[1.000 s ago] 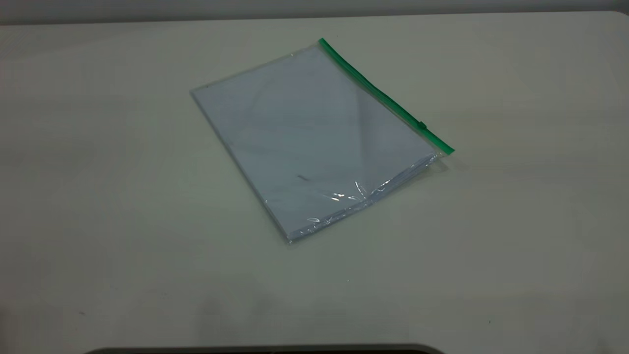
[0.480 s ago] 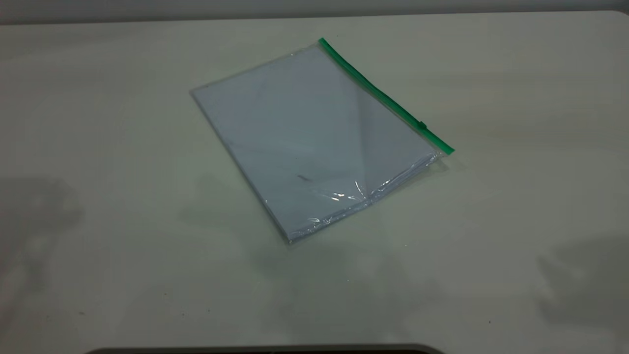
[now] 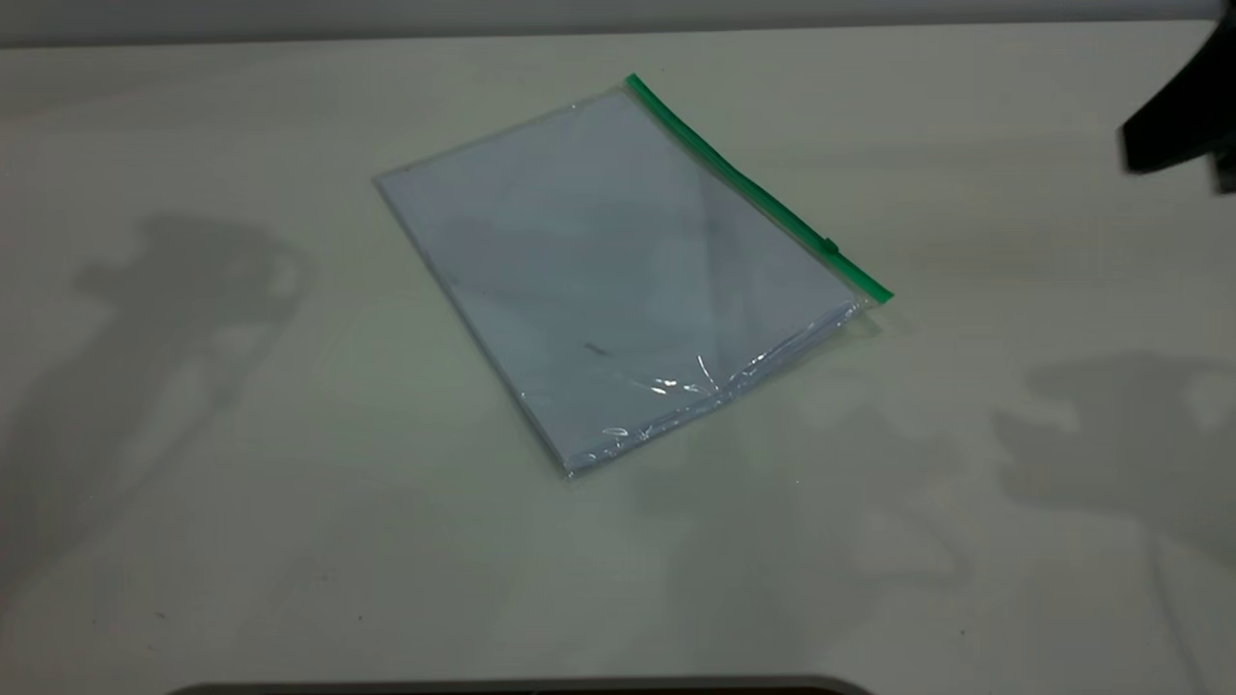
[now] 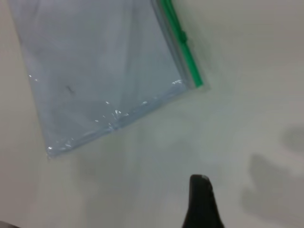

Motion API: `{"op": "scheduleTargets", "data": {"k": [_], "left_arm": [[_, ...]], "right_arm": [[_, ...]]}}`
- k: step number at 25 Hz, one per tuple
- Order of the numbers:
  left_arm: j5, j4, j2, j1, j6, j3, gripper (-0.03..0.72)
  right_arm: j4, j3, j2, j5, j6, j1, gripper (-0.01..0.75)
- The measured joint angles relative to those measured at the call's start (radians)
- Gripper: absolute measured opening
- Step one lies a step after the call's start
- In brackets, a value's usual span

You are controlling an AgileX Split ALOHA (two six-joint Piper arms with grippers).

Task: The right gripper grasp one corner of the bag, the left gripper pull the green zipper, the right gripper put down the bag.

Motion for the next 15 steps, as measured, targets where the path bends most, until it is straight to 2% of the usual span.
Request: {"op": "scheduleTargets", "data": {"k": [5,7,15], "left_arm": [[0.027,0.001,0.135,-0.062,0.057,-0.077,0.552],[0.034,0.001,0.172,-0.081,0.066,-0.096,0.552],[0.036,0.0,0.228,-0.122,0.071,-0.105,0.552]], "right_arm": [[0.427,-0.007,0.198,0.059,-0.418,0.0,0.578],[0.527,-0.015,0.268,0.104,-0.551,0.0,0.578],[0.584,-0.155,0.546,0.259,-0.63,0.0,0.578]]}}
